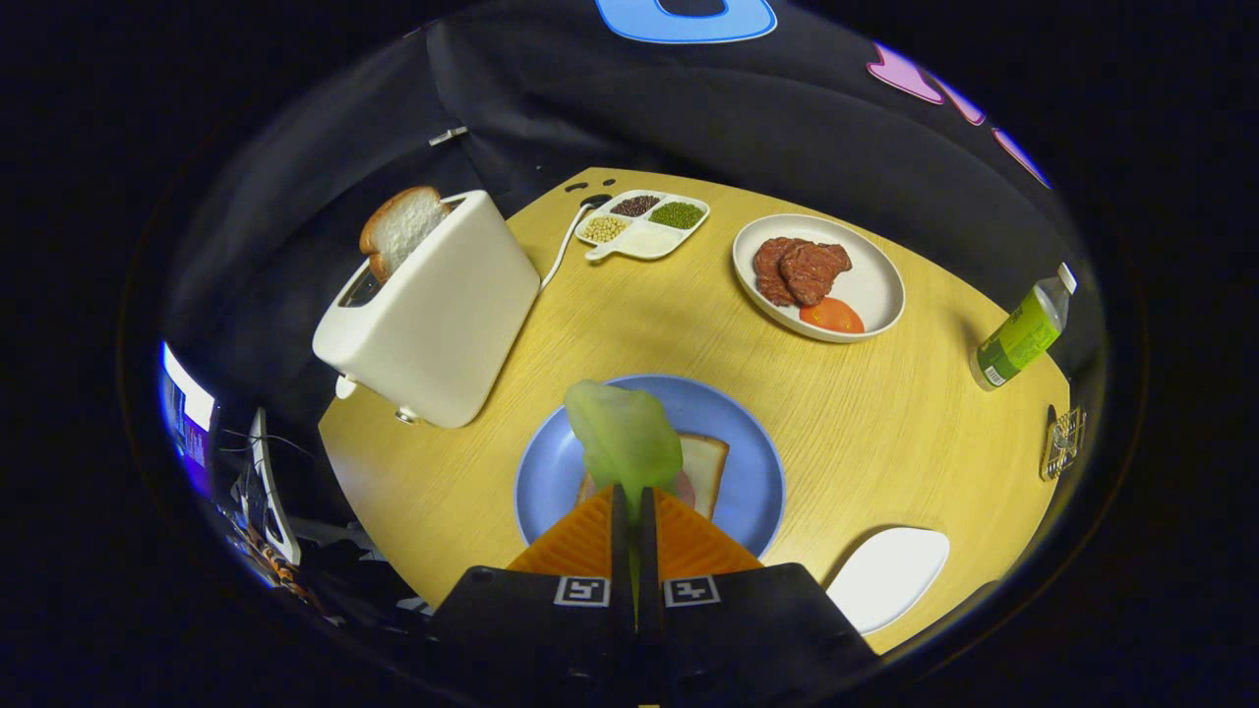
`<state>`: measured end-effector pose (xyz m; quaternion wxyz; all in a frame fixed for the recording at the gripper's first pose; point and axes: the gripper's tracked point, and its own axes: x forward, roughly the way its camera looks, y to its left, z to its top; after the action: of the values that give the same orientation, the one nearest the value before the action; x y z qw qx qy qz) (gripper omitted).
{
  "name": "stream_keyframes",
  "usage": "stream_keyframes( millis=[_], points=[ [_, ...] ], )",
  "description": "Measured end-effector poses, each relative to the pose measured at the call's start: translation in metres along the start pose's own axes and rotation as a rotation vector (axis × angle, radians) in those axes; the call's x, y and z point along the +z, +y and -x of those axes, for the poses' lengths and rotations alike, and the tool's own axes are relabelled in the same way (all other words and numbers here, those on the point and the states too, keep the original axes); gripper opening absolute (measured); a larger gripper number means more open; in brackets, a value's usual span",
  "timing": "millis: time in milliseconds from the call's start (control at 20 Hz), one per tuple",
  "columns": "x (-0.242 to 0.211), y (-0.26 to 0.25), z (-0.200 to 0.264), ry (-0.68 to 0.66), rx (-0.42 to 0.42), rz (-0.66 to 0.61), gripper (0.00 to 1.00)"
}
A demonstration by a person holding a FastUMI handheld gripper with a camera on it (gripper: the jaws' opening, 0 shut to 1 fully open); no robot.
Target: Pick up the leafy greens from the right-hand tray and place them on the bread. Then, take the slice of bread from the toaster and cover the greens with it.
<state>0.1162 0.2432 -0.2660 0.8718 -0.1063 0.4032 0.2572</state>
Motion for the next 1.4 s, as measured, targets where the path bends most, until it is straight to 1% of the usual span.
stream_keyframes(
  millis=[100,150,200,250,300,400,450,500,600,650,750,800,950,1100,1250,1400],
  points=[
    [-0.003,-0.002,-0.009,0.018,-0.014,0.001,0.06],
    [-0.003,-0.003,-0.013,0.025,-0.018,0.000,0.09],
    [-0.002,-0.002,-0.017,0.024,-0.020,-0.005,0.14],
    [-0.001,-0.004,-0.021,0.028,-0.030,-0.006,0.17],
    [-0.001,-0.006,-0.023,0.029,-0.048,-0.001,0.22],
    [-0.001,-0.009,-0.028,0.030,-0.077,0.013,0.25],
    [-0.003,-0.008,-0.029,0.037,-0.082,0.017,0.29],
    [-0.003,-0.007,-0.029,0.039,-0.088,0.024,0.42],
    [-0.001,-0.004,-0.028,0.021,-0.095,0.041,0.60],
    [0.002,-0.002,-0.025,0.004,-0.097,0.047,0.65],
    [0.007,0.013,-0.018,-0.017,-0.059,0.029,0.85],
    [0.016,0.019,-0.011,-0.042,-0.049,0.021,1.00],
    [0.049,0.024,0.013,-0.144,-0.075,0.057,1.00],
    [0.077,0.047,0.036,-0.186,-0.019,0.044,1.00],
    [0.117,0.063,0.054,-0.247,-0.005,0.068,1.00],
    [0.151,0.091,0.063,-0.284,0.034,0.071,1.00]
  ],
)
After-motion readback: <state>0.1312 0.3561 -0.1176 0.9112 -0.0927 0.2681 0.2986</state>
